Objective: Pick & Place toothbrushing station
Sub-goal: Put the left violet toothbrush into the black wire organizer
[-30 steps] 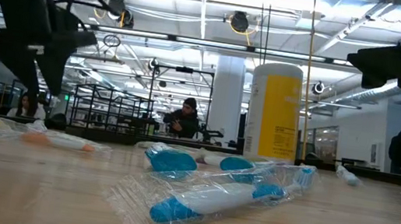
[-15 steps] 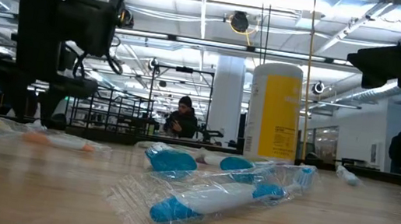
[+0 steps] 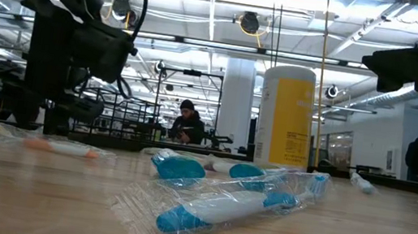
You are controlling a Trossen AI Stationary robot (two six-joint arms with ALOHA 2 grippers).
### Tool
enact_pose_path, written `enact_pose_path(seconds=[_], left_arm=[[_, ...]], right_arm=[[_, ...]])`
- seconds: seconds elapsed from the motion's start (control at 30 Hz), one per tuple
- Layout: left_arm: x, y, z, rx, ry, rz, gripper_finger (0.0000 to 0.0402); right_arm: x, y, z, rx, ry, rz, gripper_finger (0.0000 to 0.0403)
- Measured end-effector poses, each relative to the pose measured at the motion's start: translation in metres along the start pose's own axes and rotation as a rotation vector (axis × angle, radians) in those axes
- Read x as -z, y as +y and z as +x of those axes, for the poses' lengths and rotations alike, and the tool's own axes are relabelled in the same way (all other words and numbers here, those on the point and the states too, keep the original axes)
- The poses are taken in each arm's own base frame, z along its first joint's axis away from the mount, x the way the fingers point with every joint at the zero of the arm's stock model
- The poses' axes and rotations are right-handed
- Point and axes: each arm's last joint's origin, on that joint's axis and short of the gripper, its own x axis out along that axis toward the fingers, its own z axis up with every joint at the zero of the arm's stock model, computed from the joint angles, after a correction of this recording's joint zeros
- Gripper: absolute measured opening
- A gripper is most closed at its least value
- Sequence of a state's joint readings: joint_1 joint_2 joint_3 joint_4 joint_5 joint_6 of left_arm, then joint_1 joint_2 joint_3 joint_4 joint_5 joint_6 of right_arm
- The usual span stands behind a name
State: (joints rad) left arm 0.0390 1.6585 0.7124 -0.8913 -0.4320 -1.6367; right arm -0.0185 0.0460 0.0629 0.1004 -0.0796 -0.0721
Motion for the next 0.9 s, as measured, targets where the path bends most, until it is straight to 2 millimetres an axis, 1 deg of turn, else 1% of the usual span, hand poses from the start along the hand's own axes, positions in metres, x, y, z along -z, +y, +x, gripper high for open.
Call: enact_pose_path(seconds=[0.1,0.3,0.4,0.47,0.6,0.7,0.83,0.9], left_arm=[[0.002,0.000,-0.001,0.010,-0.001,0.048,0.0148],[0.008,0.002,-0.004,0.014,0.014,0.081,0.0050],[0.010,0.002,-0.005,0.015,0.011,0.092,0.0014],[0.013,0.003,-0.006,0.016,0.007,0.104,0.0010],[0.016,0.006,-0.008,-0.001,-0.003,0.120,0.0031],[0.017,0.012,-0.011,-0.018,0.018,0.131,0.0034],[0.019,0.022,-0.026,0.024,0.085,0.140,0.0017],[0.018,0.029,-0.036,0.066,0.055,0.127,0.0005]], right_arm=[[0.000,0.000,0.000,0.000,0.000,0.000,0.0098],[0.000,0.000,0.000,0.000,0.000,0.000,0.0098],[0.000,0.000,0.000,0.000,0.000,0.000,0.0098],[0.000,0.000,0.000,-0.001,0.000,0.000,0.0098],[0.000,0.000,0.000,0.000,0.000,0.000,0.0098],[0.000,0.000,0.000,0.000,0.000,0.000,0.0098],[0.000,0.000,0.000,0.000,0.000,0.000,0.0098],[0.000,0.000,0.000,0.000,0.000,0.000,0.0098]])
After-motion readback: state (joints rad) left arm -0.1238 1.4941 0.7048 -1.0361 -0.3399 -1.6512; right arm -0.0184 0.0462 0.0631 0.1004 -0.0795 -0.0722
